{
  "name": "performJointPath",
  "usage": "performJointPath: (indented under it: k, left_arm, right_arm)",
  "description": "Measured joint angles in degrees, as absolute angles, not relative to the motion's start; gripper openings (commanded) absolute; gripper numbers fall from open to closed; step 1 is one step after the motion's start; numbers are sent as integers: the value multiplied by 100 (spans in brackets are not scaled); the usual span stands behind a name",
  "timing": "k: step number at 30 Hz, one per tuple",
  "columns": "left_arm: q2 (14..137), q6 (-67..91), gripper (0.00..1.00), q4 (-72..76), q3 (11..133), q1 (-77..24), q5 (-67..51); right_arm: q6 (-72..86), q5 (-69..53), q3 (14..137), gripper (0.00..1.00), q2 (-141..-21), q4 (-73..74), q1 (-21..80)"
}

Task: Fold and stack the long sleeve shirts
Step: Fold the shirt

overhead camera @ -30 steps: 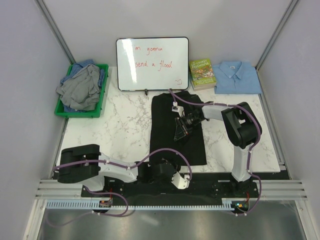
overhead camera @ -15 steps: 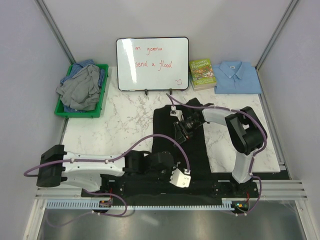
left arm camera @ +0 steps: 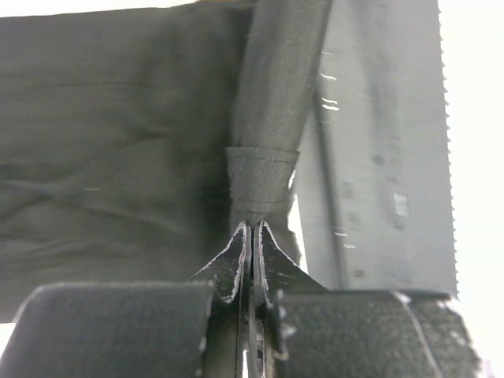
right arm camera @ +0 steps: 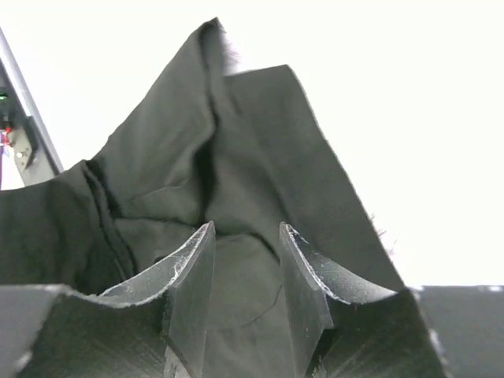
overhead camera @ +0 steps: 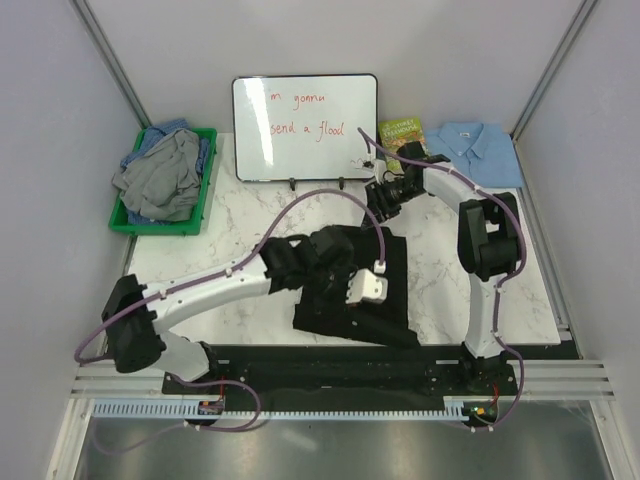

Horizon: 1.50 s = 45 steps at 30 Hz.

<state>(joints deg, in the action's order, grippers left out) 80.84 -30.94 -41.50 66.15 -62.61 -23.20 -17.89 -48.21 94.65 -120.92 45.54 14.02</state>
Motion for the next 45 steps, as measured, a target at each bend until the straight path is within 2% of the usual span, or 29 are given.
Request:
performJointPath:
  k: [11,18,25,29,33,40,45]
  left_arm:
    - [10344,-4296,2,-4270,8667,-4617,-2886]
    - [11299,-4670,2,-3616,8573,-4084,-2781]
    - [11076,-4797,2,-3063,7465,-4158,-2694]
    - [10455,-4709,2,-3044,6735,-4501,-2722]
    - [9957,-4442,2,-3133,6278,-4823,-2840]
    - [9623,-4228,2,-3188,6149,-4847,-2906]
    - [9598,-4213,2,-3284,6163,-4847,-2902]
  right_arm:
    - [-1979,-4471,9806,34,-13002,4644,1511]
    - [-2180,-4521,9819,32,-13030,4740,1525]
    - [-2383,-4733,9102,32,-12685,4737,1695]
    - [-2556,-4788,8368,41,-12243,4910,2040]
    - [-2696,-4989,8134,45,-11935,5387,2281]
    - [-2650,-5439,9303,40,-11858,5986,2165]
    - [-2744,-5588,9889,33,-12438,6088,2102]
